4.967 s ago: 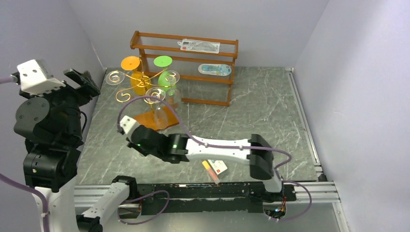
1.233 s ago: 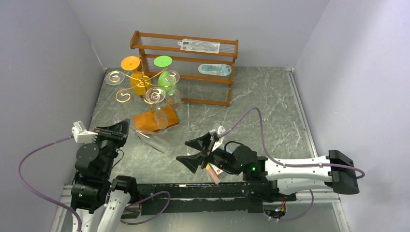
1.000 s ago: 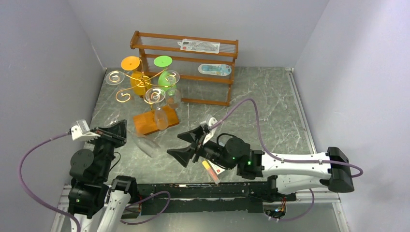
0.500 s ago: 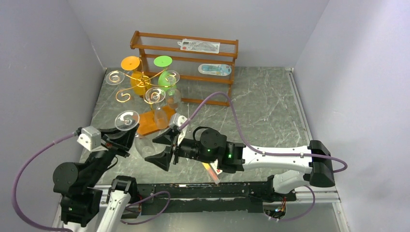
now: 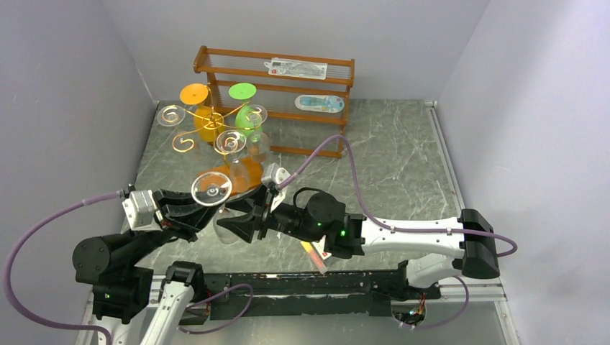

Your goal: Place the wine glass upside down on the wine glass rack

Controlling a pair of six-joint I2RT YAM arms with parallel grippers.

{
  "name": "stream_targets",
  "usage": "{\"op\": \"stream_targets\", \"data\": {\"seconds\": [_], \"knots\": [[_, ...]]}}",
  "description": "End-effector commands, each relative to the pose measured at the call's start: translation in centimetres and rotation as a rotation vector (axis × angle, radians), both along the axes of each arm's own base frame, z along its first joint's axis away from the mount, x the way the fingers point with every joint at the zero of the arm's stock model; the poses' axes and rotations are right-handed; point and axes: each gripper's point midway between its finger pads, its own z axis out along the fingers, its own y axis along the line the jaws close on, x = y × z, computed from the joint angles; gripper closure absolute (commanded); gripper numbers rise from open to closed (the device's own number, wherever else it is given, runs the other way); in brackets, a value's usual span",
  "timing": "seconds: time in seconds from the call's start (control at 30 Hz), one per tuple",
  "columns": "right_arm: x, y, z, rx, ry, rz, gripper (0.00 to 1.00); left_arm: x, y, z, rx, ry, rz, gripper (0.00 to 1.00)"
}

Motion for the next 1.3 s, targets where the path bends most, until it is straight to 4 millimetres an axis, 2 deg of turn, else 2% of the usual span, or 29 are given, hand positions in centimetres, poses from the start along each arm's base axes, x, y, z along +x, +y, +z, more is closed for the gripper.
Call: {"op": "stream_targets", "data": {"seconds": [0.0,0.13,0.5,0.6,0.7,0.73,0.93,1.13,1.2,1.27], "knots": [[0.6,-0.9,2.0,0.105,0.000,-0.046,0.51,-2.3,-1.0,1.5,-0.021,-0.058,-0.127,0.95],[0.9,-1.0,2.7,0.136,-0.003,-0.065,0.55,-2.6,-1.2,1.6,-0.033,-0.064,-0.153,0.95],[0.1,-0.3,3.8,0.183,-0.059,-0.014,0.55,-1.7,-1.1,0.6,-0.027,-0.035,-0.127,0.95],[0.0,-0.1,3.9,0.191,-0.065,-0.010,0.52,-1.4,-1.0,0.4,-0.025,-0.037,-0.112,0.95],[0.1,-0.1,4.0,0.206,-0.064,-0.013,0.45,-0.9,-0.9,-0.1,-0.023,-0.011,-0.091,0.95],[0.2,-0.1,3.9,0.206,-0.062,-0.019,0.46,-0.8,-0.8,-0.1,-0.025,-0.010,-0.079,0.95],[0.6,0.8,2.9,0.167,-0.065,-0.033,0.67,-0.6,-0.2,0.4,-0.037,-0.016,-0.030,0.95],[0.8,1.6,2.0,0.136,-0.076,-0.037,0.69,-0.9,-0.1,1.1,-0.050,-0.020,-0.031,0.95],[0.9,1.7,2.2,0.137,-0.082,-0.041,0.78,-0.9,-0.1,1.2,-0.047,-0.018,-0.029,0.95],[1.0,1.6,2.4,0.140,-0.084,-0.048,0.92,-0.7,0.0,1.2,-0.051,-0.006,-0.014,0.95]]}}
